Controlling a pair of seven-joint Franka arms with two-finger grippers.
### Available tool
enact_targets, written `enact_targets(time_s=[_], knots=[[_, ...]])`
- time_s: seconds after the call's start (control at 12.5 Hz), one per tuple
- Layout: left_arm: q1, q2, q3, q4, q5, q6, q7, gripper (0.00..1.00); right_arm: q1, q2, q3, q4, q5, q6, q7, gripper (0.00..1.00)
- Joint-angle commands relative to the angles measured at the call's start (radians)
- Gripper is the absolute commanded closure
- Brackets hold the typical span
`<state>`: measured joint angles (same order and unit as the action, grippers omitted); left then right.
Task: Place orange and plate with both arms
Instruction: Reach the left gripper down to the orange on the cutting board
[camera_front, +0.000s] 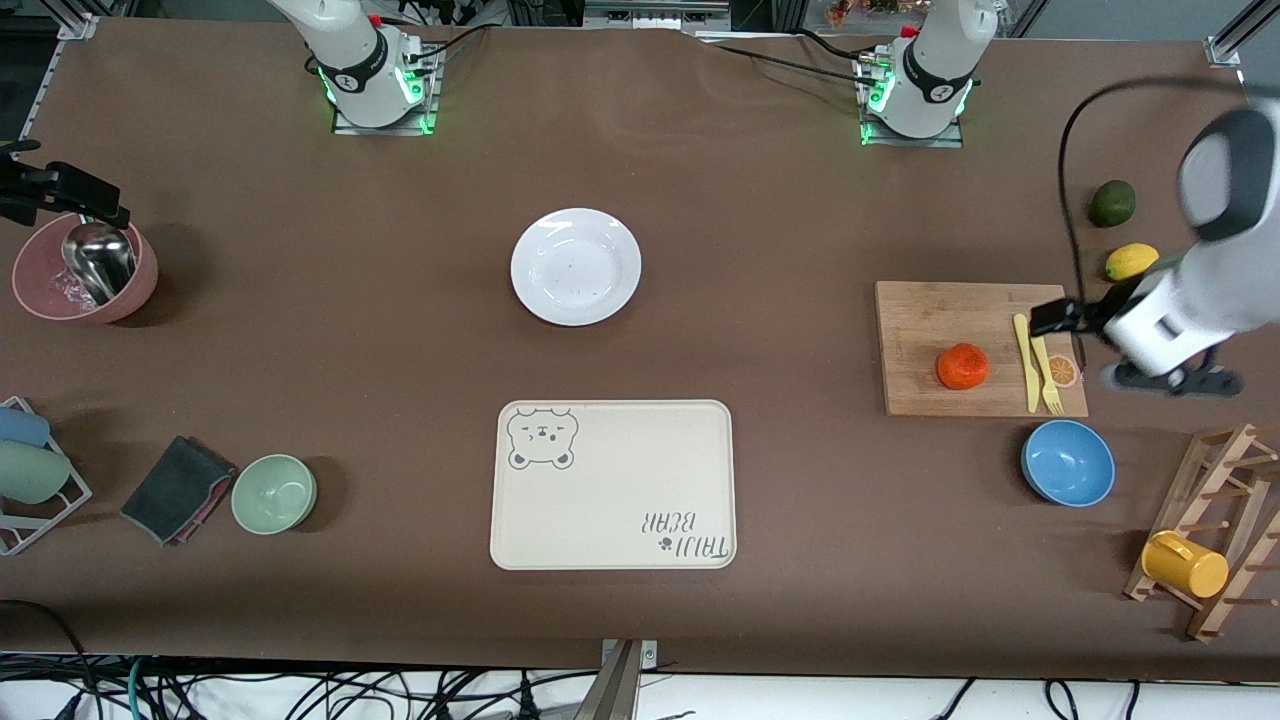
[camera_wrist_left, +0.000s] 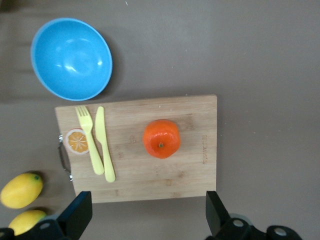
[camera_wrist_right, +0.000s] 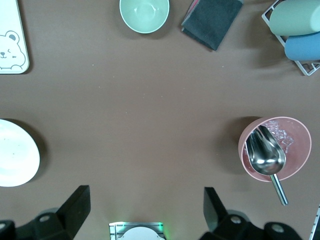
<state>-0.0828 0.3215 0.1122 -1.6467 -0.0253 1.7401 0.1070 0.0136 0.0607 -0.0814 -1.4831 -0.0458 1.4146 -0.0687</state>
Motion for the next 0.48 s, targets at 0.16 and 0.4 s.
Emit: enact_targets(time_s=[0.16, 0.4], knots=[[0.001, 0.131, 0.003, -0.031, -0.027, 0.164, 0.031, 0.00, -0.003, -0.005, 0.008, 0.020, -0.008, -0.035, 0.000, 0.00], [0.005, 0.131, 0.003, -0.160, -0.042, 0.309, 0.028, 0.00, -0.004, -0.005, -0.003, 0.021, 0.035, -0.032, -0.017, 0.00]])
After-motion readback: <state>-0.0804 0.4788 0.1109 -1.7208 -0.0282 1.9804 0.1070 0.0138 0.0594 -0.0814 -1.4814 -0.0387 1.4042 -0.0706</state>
